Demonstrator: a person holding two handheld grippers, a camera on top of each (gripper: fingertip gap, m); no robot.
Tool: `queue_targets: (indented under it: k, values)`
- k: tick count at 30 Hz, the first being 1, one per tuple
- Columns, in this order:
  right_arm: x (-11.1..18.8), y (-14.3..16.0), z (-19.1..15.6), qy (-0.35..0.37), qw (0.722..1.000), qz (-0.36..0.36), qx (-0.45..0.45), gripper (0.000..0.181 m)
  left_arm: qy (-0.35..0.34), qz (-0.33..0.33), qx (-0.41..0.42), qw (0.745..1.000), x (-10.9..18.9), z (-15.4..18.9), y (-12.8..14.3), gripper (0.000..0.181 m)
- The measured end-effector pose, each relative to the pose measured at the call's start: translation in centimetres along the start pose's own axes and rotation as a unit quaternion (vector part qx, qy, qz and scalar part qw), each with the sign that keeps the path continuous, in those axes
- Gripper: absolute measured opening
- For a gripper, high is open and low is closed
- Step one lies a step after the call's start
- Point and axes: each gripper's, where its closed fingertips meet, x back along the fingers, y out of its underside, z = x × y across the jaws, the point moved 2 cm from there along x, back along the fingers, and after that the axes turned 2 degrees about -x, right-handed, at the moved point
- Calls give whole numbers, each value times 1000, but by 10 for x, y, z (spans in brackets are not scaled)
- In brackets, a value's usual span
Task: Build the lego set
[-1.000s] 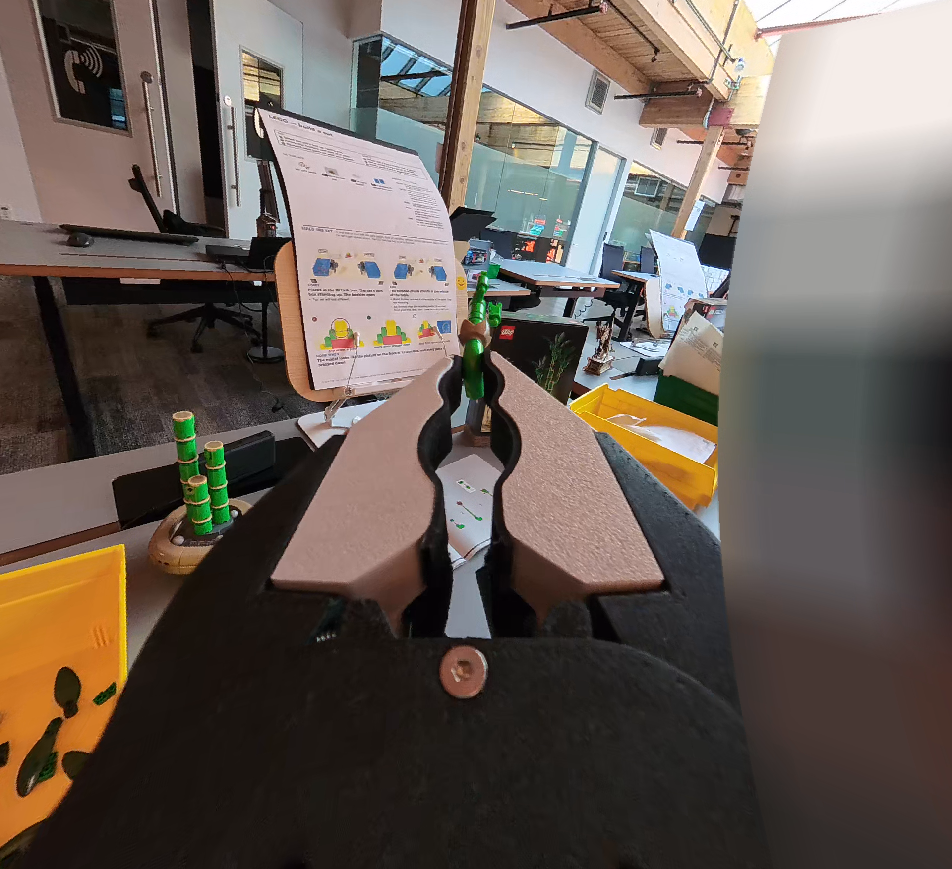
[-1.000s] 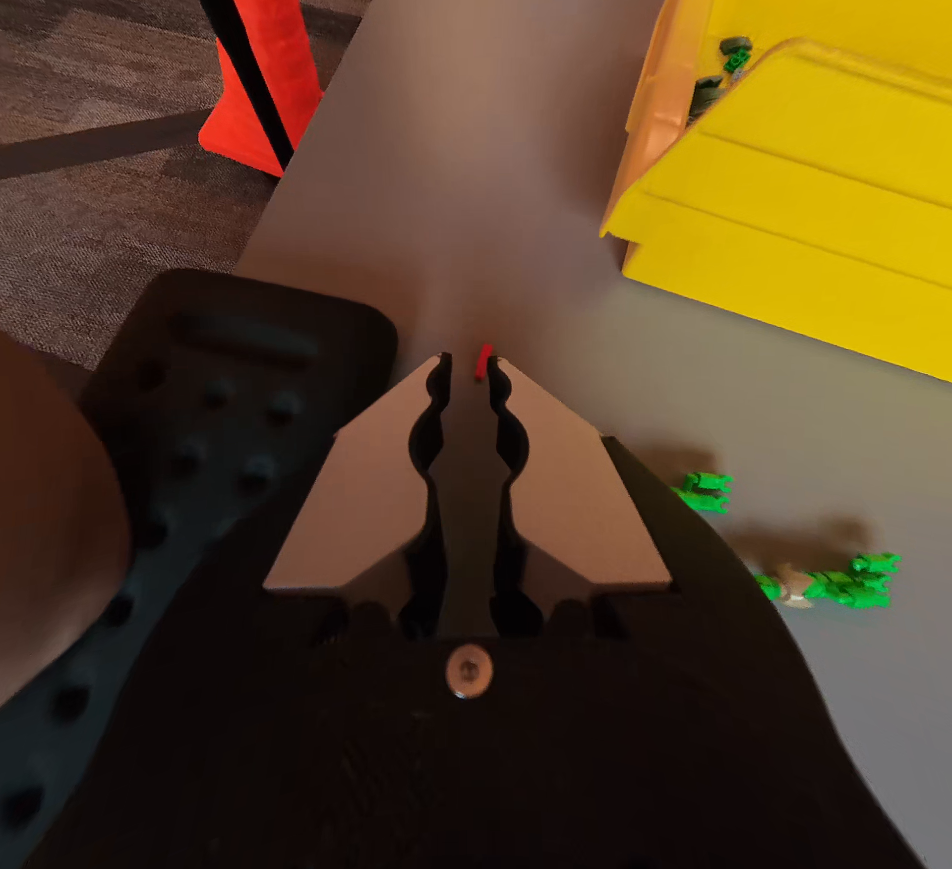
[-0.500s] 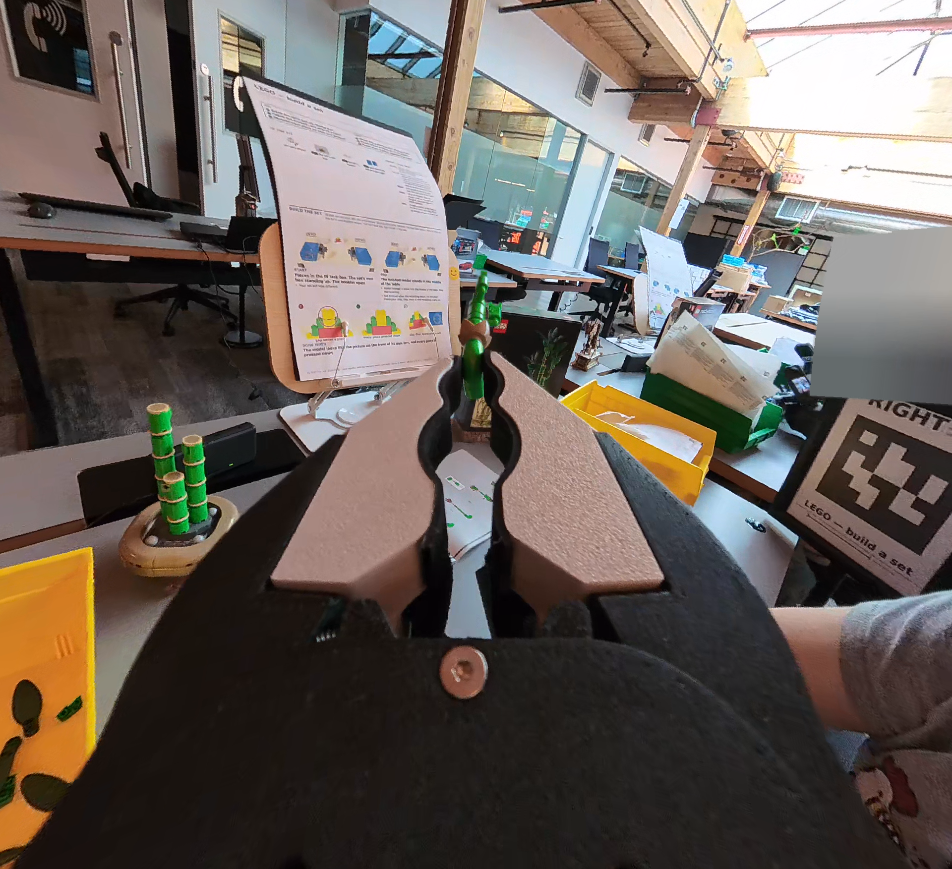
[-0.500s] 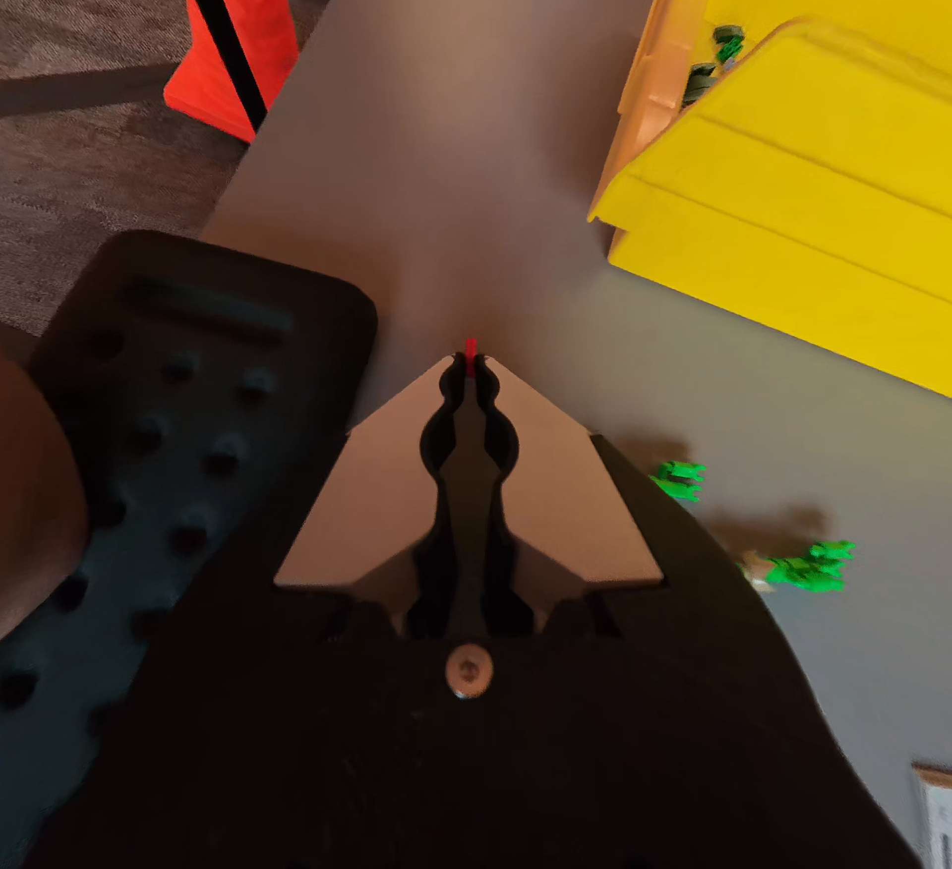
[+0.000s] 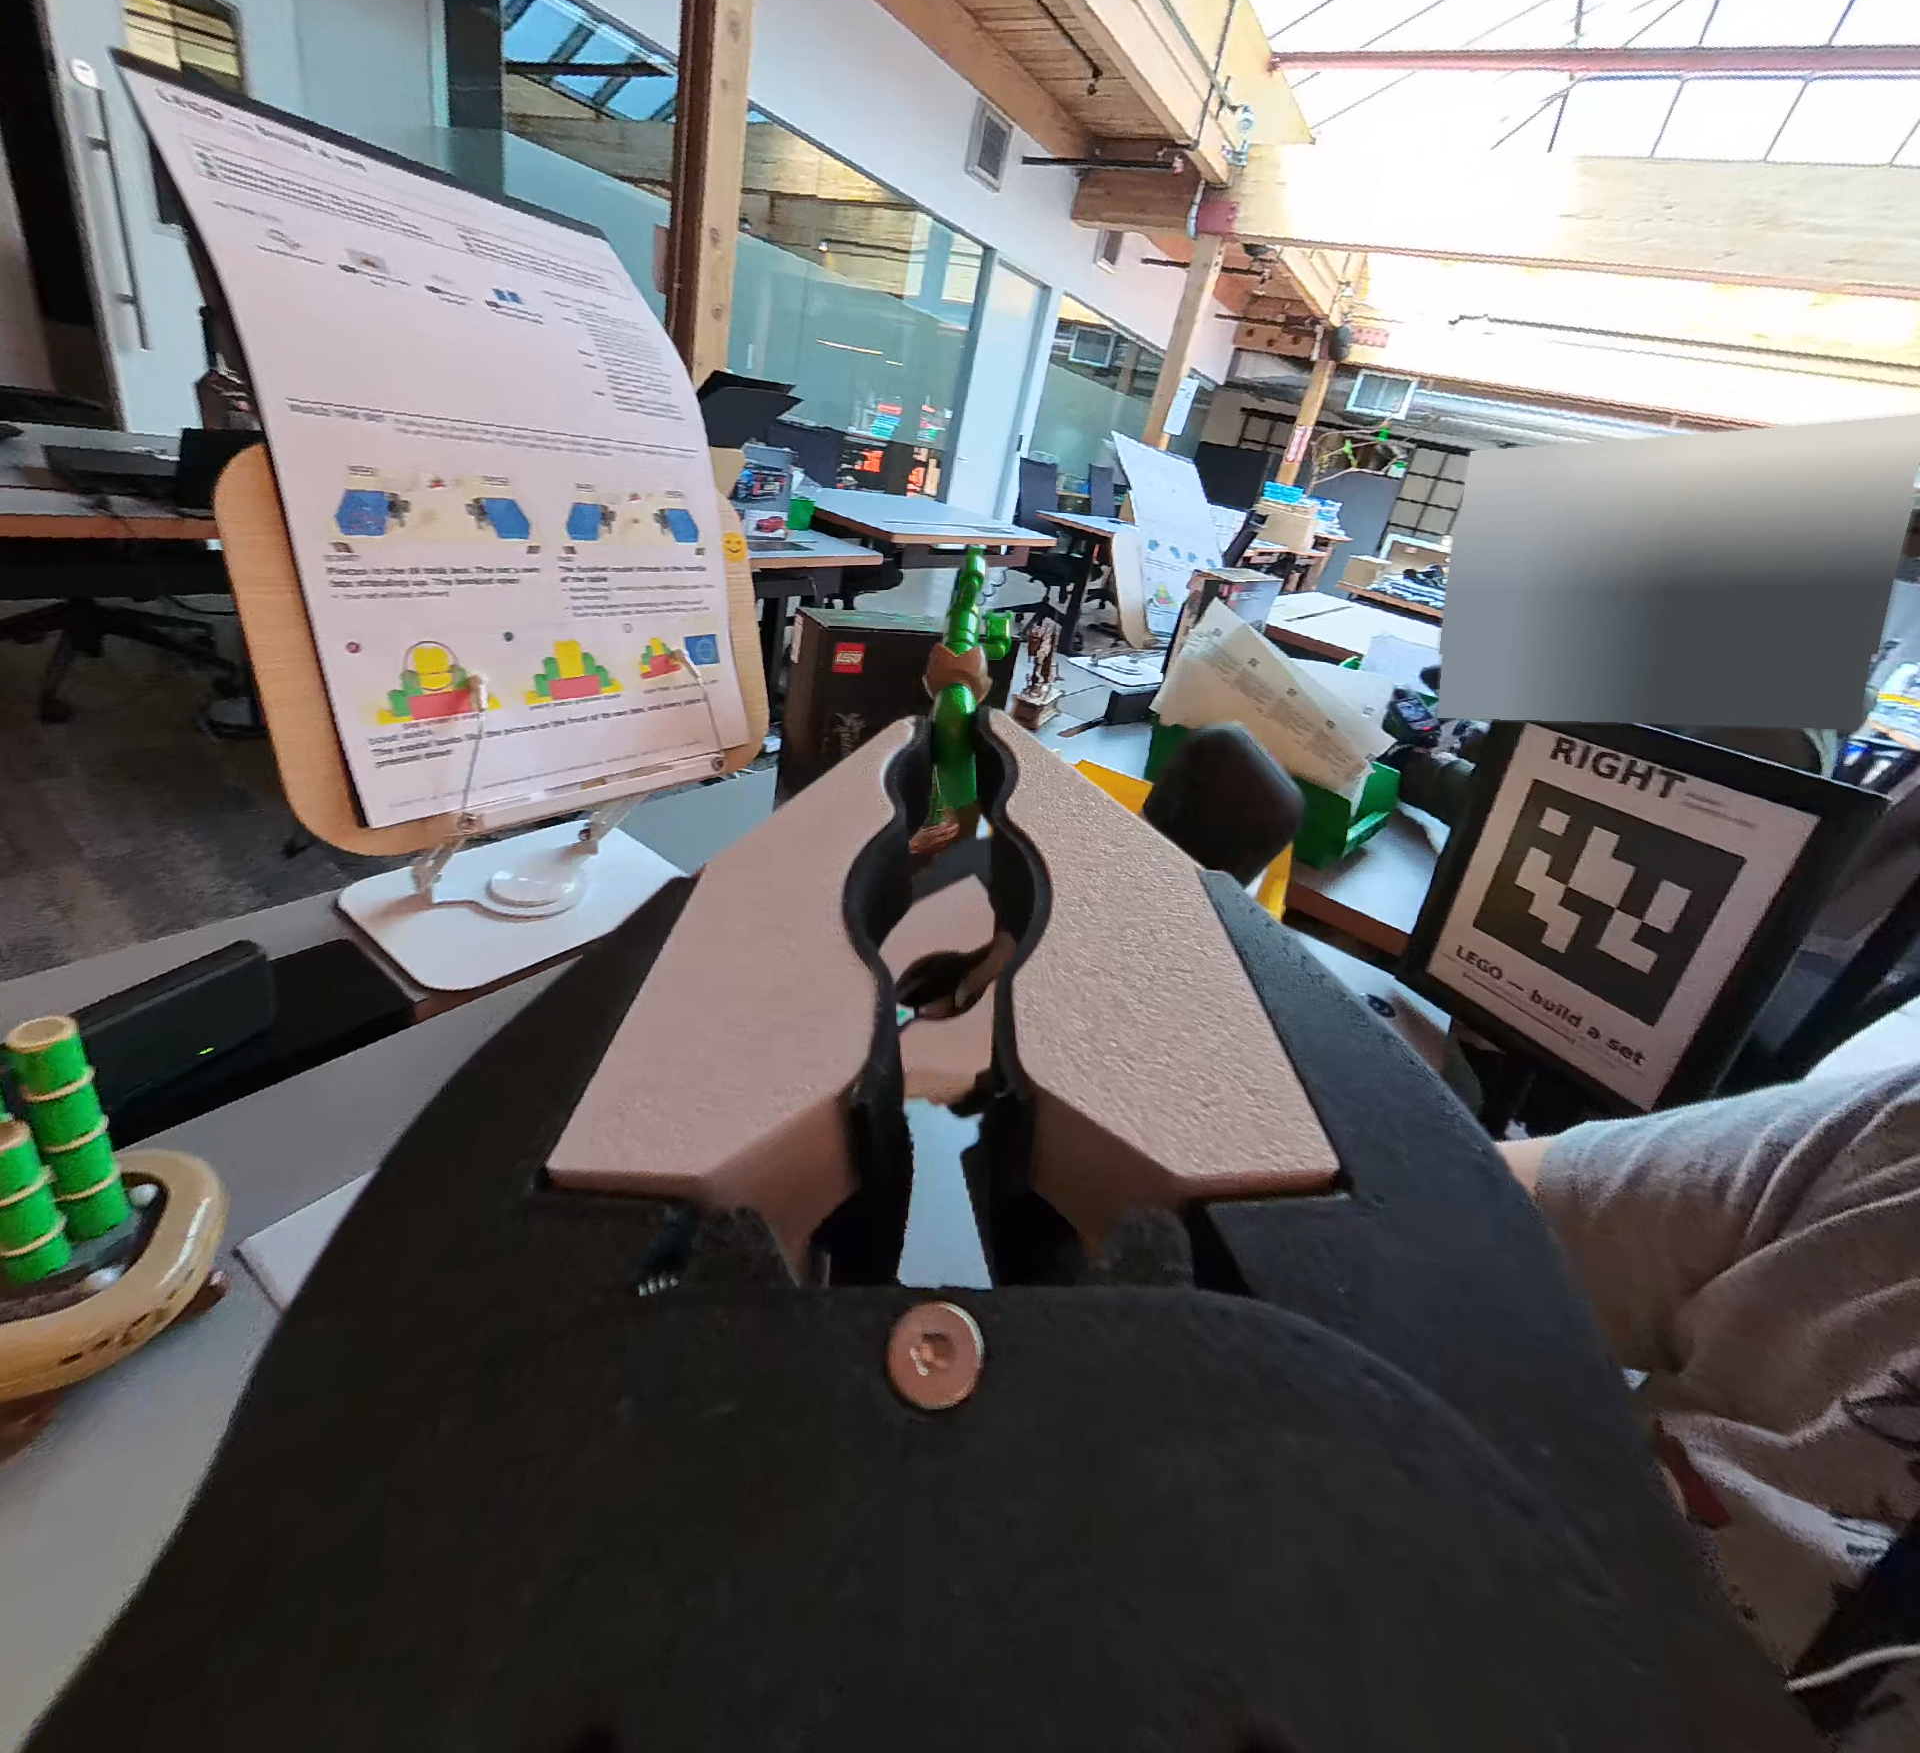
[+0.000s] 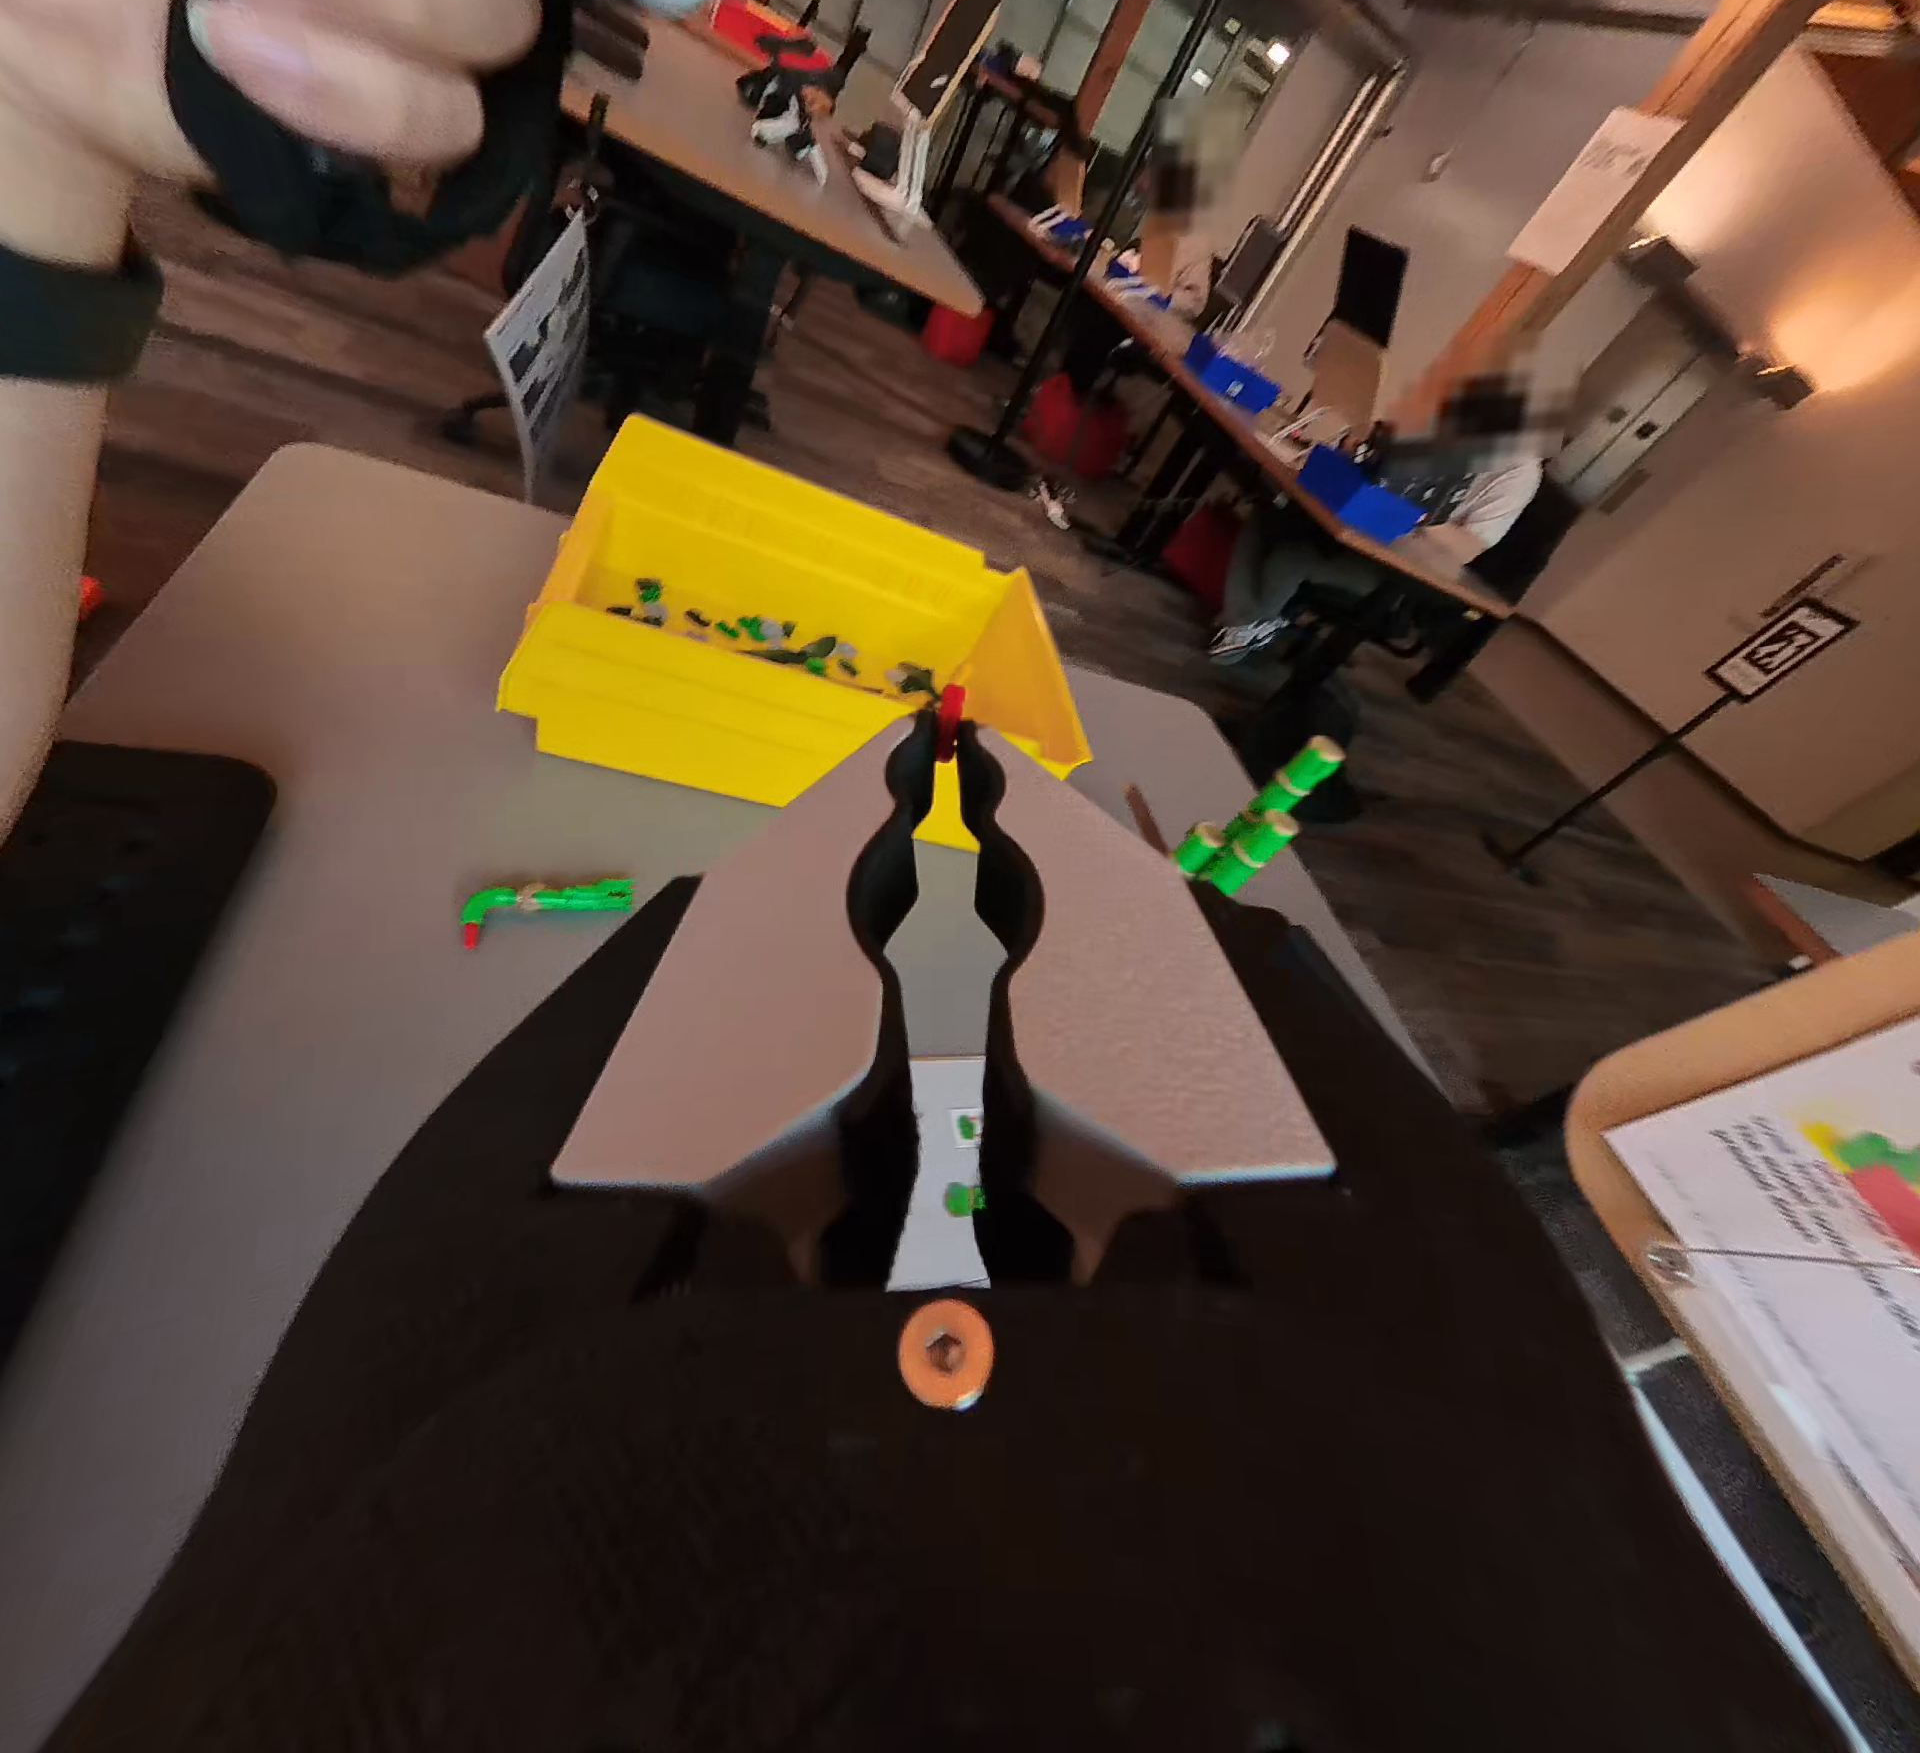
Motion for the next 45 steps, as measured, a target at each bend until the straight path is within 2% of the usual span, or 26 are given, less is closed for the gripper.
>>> queue_targets:
  k: [7, 19, 28, 34, 45]
  values:
    - [17, -12, 22, 51, 998, 15, 37, 3, 31, -17, 20, 999, -17, 2, 12, 5]
    - [20, -8, 32, 117, 983, -22, 141, 2, 39, 17, 31, 999, -5, 0, 3, 5]
    - [18, 1, 40, 132, 979, -33, 151, 2, 43, 32, 41, 998, 0, -8, -1, 5]
    - [20, 2, 48, 142, 977, -26, 156, 3, 45, 23, 37, 998, -6, -7, 2, 5]
    - [30, -16, 48, 161, 965, -19, 208, 3, 46, -16, 31, 998, -27, -2, 17, 6]
